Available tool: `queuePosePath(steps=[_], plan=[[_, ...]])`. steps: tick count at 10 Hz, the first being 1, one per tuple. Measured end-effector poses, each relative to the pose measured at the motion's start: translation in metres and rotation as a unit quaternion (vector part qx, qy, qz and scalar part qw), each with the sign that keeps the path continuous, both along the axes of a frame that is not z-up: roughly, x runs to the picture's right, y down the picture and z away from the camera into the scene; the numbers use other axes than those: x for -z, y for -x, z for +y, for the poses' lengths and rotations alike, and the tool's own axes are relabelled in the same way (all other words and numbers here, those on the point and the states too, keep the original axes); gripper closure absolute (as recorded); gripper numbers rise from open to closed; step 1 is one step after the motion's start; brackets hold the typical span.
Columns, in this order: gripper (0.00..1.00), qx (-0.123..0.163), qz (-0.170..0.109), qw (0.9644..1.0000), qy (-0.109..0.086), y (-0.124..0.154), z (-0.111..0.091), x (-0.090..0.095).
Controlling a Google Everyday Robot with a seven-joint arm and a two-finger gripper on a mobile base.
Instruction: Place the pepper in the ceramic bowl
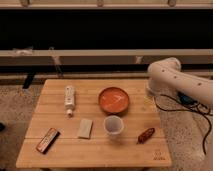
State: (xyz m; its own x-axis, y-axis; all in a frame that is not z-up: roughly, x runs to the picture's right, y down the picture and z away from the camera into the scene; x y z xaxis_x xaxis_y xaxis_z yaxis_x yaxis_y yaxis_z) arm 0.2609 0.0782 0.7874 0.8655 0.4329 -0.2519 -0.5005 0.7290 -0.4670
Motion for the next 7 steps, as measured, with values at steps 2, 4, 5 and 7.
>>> queuePosePath(steps=[2, 4, 5, 7], plan=[[0.2, 0.035, -0.034, 0.9988, 0.005, -0.012, 0.039, 0.026], [0.2, 0.071, -0.07, 0.9949, 0.018, -0.003, 0.076, 0.039], [0.2, 0.09, -0.086, 0.9919, 0.026, 0.003, 0.094, 0.037], [0.2, 0.118, -0.118, 0.9851, 0.04, 0.019, 0.121, 0.022]])
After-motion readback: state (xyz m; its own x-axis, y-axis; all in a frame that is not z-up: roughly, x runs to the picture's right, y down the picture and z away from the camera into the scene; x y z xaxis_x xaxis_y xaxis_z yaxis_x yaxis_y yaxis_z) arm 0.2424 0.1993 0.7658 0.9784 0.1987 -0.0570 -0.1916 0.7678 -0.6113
